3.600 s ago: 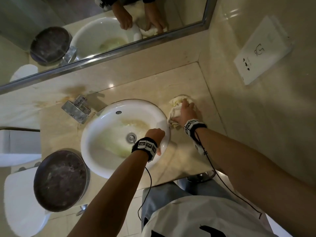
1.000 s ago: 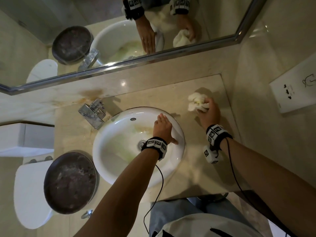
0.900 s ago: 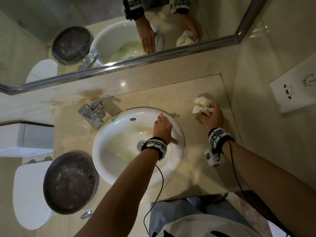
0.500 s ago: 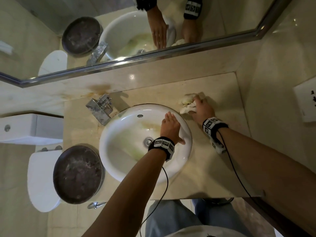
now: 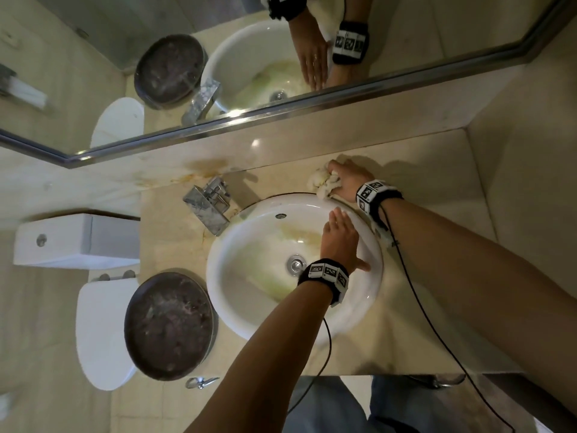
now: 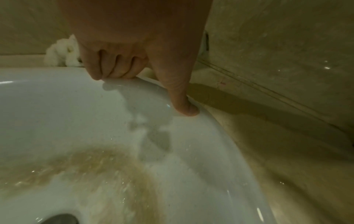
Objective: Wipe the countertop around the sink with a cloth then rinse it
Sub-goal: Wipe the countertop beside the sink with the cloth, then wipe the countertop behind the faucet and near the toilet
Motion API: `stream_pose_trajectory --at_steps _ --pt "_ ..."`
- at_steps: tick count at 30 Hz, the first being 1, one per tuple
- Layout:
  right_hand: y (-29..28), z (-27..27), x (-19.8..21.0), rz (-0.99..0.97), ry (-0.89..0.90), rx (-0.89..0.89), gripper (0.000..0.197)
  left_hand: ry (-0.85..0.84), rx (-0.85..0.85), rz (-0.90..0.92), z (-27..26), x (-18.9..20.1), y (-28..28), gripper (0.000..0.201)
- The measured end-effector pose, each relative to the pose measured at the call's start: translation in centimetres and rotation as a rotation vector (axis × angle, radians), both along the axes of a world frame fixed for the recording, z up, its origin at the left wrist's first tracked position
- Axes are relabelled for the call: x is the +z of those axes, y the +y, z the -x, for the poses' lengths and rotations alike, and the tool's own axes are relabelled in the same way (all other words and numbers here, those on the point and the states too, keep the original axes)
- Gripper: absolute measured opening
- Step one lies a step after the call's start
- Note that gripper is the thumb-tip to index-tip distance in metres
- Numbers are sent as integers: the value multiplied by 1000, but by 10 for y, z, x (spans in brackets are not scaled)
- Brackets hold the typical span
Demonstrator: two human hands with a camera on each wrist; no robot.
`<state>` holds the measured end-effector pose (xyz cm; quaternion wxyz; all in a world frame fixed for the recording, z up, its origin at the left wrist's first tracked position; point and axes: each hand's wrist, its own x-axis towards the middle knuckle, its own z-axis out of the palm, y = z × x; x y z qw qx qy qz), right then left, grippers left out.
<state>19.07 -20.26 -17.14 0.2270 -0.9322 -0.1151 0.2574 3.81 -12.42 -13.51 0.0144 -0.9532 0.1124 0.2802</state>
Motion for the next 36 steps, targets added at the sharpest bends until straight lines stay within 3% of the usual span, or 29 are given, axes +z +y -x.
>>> stream_pose_trajectory --at_steps 3,8,11,16,22,27,30,36 --pt "2 16 5 -90 -49 -143 42 14 -22 22 -2 -1 6 142" --pt "-31 66 24 -225 -230 -550 42 67 -69 103 -12 13 27 134" --pt "-65 106 32 -219 -317 -732 38 110 -130 122 -22 27 49 116" --pt "-116 183 41 -86 -237 -878 41 82 -170 108 -27 44 89 91" --pt "-123 276 36 76 -38 -804 46 48 -169 58 -11 45 146 75" --pt "-99 321 7 127 15 -560 48 40 -54 43 15 37 191 64" --pt "-94 309 1 171 -5 -510 59 5 31 28 32 36 213 60" --pt "-109 232 -6 196 13 -293 74 9 303 -38 68 35 257 56"
